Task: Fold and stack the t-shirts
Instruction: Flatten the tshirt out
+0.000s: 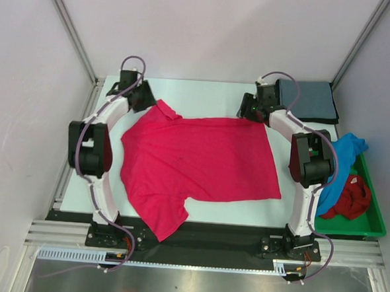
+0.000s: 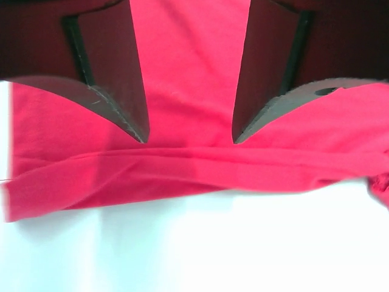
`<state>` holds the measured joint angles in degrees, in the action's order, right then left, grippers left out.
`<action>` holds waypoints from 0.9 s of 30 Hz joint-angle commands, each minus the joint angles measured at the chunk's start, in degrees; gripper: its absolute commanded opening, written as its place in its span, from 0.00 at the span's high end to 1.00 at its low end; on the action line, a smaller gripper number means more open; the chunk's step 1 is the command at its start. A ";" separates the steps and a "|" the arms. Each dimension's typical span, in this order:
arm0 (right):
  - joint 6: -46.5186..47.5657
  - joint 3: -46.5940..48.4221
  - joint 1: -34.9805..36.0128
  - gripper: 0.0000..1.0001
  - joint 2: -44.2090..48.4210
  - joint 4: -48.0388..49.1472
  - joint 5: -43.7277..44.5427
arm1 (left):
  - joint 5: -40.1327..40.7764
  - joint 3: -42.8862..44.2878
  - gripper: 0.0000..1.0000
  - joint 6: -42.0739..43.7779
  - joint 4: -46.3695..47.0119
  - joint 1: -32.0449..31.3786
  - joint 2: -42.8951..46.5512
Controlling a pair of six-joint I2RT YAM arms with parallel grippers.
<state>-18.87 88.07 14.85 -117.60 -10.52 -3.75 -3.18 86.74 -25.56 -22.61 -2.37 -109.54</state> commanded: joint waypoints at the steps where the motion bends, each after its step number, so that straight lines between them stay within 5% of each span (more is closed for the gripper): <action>1: -0.55 2.10 -3.51 0.37 -1.05 -0.64 -3.45 | -9.56 7.02 0.39 -6.67 6.43 -1.50 -7.78; 7: -1.08 1.67 -7.20 0.37 -0.88 0.85 -5.39 | -8.61 13.62 0.44 -8.10 13.73 -1.85 -16.14; 13: 0.06 2.28 -10.10 0.39 -1.67 -0.02 -7.24 | -8.94 17.69 0.49 -8.01 10.13 -1.06 -20.37; 19: 0.07 -0.53 -8.00 0.38 1.41 -3.53 -1.28 | 2.98 -3.04 0.41 -7.32 12.85 -3.69 -1.06; 27: -0.99 -5.28 -2.55 0.34 7.74 -8.89 9.11 | 14.61 -12.03 0.40 -3.98 3.02 -4.66 13.21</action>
<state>-19.77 83.02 11.18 -114.63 -17.65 1.19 5.78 76.47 -31.79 -16.51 -7.88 -99.96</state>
